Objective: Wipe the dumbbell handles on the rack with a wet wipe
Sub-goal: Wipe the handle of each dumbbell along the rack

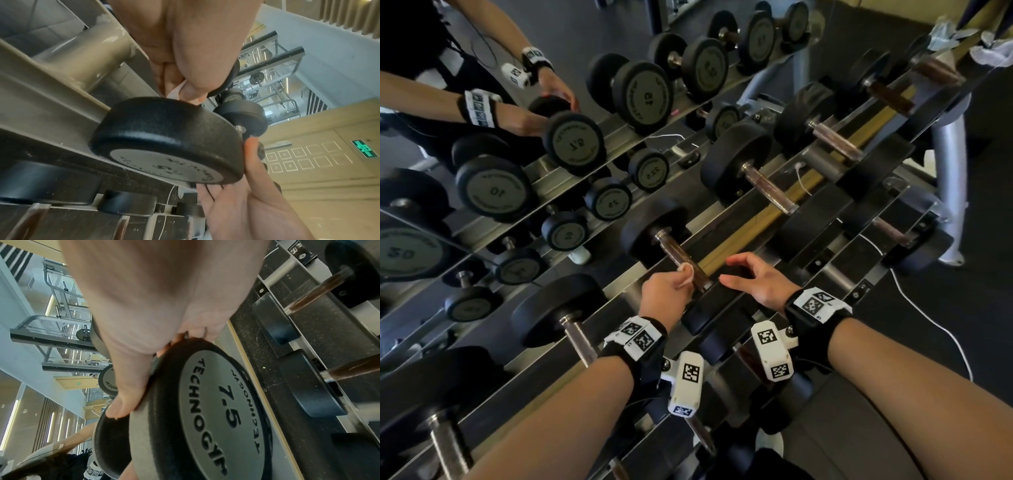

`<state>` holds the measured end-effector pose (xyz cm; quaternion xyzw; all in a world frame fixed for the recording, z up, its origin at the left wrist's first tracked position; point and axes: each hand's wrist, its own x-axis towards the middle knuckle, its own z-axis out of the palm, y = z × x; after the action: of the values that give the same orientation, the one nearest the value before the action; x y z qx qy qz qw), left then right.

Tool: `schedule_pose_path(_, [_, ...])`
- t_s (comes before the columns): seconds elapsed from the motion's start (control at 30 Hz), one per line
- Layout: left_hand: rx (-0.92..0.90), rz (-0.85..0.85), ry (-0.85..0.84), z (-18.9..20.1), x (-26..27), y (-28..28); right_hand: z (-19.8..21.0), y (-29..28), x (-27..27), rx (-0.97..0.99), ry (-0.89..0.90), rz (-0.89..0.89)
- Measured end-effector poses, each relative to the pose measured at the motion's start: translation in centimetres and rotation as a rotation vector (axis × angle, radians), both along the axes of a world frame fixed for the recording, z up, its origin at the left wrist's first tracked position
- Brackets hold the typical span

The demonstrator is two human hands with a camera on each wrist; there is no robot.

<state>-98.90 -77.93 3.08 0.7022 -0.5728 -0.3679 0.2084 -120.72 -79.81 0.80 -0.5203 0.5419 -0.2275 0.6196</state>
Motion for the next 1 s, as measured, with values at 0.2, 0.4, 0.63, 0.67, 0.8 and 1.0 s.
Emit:
schedule_pose_path(0.2, [0.132,-0.129,0.02,1.2,0.6,0.5,0.1,0.3,0.2,-0.022,0.04,-0.015])
schedule_pose_path(0.4, [-0.031,0.221,0.047,2.3,3.5,-2.1,0.1,0.3,0.0,-0.008,0.021,-0.008])
schedule_pose_path(0.63, [-0.055,0.042,-0.055,1.1,0.9,-1.7,-0.2,0.4,0.2,-0.015,0.02,-0.025])
schedule_pose_path(0.67, [-0.03,0.033,0.004,0.9,0.8,-1.2,-0.2,0.4,0.2,-0.018,0.02,-0.03])
schedule_pose_path(0.8, [0.063,0.03,0.165,0.8,0.4,0.8,-0.2,0.5,0.2,-0.026,0.024,-0.025])
schedule_pose_path(1.0, [0.179,-0.056,0.282,2.4,0.5,1.2,-0.2,0.5,0.2,-0.026,0.02,-0.038])
